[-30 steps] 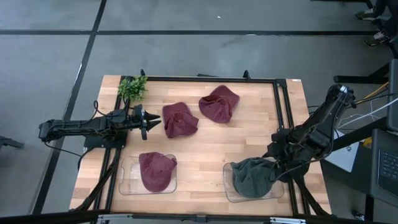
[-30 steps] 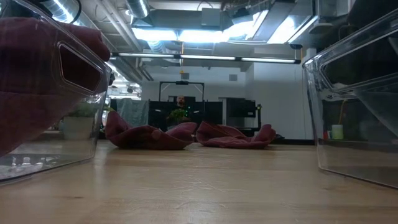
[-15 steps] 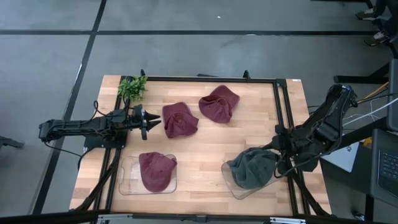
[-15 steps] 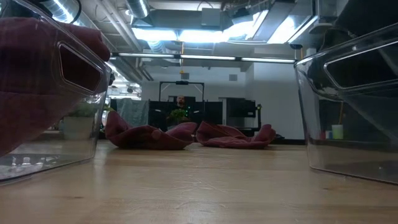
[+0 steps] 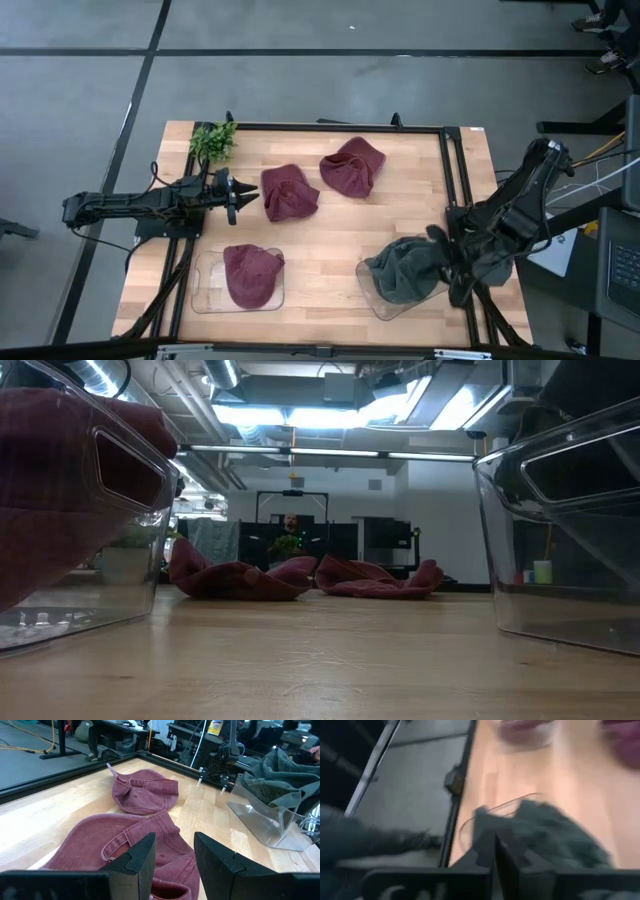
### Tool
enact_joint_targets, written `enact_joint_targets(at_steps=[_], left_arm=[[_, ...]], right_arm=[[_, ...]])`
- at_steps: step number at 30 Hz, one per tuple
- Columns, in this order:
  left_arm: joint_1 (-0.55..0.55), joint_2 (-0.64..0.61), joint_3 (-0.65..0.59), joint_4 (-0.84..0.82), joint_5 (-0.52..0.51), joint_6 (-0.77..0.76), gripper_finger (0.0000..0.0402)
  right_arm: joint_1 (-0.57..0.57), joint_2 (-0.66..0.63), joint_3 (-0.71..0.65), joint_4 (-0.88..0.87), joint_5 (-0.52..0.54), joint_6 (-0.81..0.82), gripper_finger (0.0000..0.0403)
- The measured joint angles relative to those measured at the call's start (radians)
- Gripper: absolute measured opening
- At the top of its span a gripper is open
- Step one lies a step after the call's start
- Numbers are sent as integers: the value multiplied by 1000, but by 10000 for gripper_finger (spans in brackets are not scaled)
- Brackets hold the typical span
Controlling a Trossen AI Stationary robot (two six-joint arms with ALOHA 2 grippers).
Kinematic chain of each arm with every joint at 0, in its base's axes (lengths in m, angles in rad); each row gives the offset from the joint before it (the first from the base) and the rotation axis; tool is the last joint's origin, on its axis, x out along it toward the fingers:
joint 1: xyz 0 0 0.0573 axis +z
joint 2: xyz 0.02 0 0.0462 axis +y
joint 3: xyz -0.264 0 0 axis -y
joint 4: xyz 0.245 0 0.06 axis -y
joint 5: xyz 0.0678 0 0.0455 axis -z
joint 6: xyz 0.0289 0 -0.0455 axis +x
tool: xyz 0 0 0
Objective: Pick & Place hat
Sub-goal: Put the black cap into the right transparent bin
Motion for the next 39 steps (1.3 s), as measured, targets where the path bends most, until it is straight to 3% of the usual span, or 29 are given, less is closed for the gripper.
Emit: enact_joint_targets(at_steps=[6, 17, 28, 34, 39], left_arm=[[0, 0, 0, 0, 0, 0, 130], [0, 0, 0, 0, 0, 0, 130], [0, 0, 0, 0, 0, 0, 130], [0, 0, 0, 0, 0, 0, 130], [0, 0, 0, 0, 0, 0, 130]], right_arm=[[-18, 80, 0, 10, -74, -27, 9], [-130, 169, -1, -68, -75, -54, 3], [-212, 175, -109, -62, -19, 3, 8], [-212, 170, -99, -70, -27, 8, 8], [-212, 135, -4, -104, -16, 25, 4]])
